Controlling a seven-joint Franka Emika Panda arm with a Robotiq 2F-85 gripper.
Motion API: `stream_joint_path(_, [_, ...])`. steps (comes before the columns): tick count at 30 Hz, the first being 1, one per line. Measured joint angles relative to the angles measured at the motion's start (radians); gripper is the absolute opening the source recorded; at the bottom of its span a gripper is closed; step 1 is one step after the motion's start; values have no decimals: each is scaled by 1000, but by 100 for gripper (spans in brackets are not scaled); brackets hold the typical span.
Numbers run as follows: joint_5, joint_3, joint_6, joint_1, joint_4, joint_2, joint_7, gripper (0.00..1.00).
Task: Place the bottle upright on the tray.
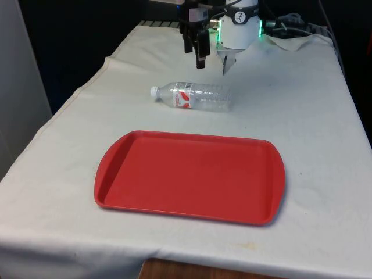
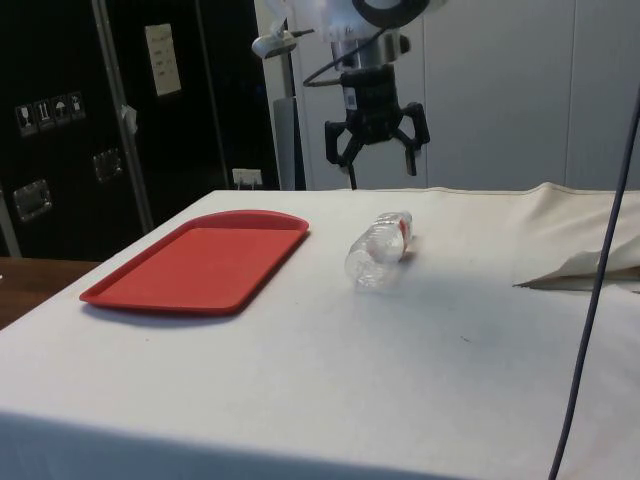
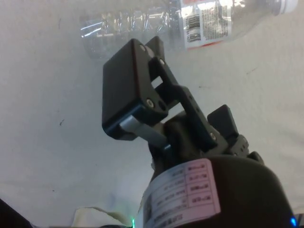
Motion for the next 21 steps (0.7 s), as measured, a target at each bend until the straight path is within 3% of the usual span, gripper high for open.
stream_joint_path(21, [0, 0, 1, 0, 0, 9, 124, 100])
